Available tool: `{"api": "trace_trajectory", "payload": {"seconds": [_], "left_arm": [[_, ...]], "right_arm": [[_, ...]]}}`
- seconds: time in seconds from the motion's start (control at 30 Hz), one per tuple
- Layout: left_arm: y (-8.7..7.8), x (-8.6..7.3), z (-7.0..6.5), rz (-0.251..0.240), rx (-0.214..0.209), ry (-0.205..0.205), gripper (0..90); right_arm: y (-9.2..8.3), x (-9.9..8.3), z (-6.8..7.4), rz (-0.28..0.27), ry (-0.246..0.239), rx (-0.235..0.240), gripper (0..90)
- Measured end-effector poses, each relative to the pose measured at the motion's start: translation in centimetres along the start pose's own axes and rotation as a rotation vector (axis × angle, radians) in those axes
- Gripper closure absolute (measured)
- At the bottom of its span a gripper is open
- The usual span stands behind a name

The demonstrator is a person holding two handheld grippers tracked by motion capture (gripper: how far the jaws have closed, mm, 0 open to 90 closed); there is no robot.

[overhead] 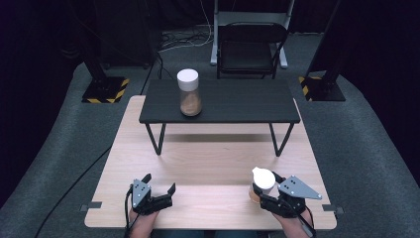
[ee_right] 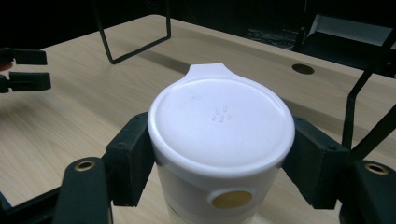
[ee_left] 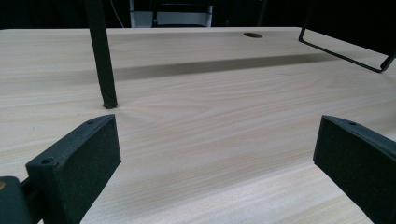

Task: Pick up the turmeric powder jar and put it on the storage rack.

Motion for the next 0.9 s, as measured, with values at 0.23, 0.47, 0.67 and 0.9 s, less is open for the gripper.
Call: {"api": "trace_trajectory", "payload": {"seconds": [0.23,0.47,0.67,0.9], "left_arm": [[0.0,0.0,0.0,0.001,0.001,-0.001,0.3],[0.0,0.0,0.0,0.002,-0.001,-0.002,0.3],[0.0,0.0,0.0,0.001,-0.001,-0.001,0.3],[0.0,0.0,0.0,0.001,-0.002,0.000,0.3]], "right_arm": [[0.0,1.9,0.2,-0.018,-0.004,0.035,30.0],[0.3,4.0,0.4,-0.034,-0.008,0.068,30.0],[0.4,6.1,0.6,-0.048,-0.021,0.088,30.0],[0.6,8.1,0.9,-0.065,-0.039,0.103,30.1]]}}
Point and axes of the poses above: each handheld gripper's, and its own axes: y roughly forward along the jaws, x roughly out of its top, z roughly to its left, the point moved 8 cm from there along y, roughly forward along the jaws, and after that the axes turned 11 degrees about -z, right-handed, at the moved point
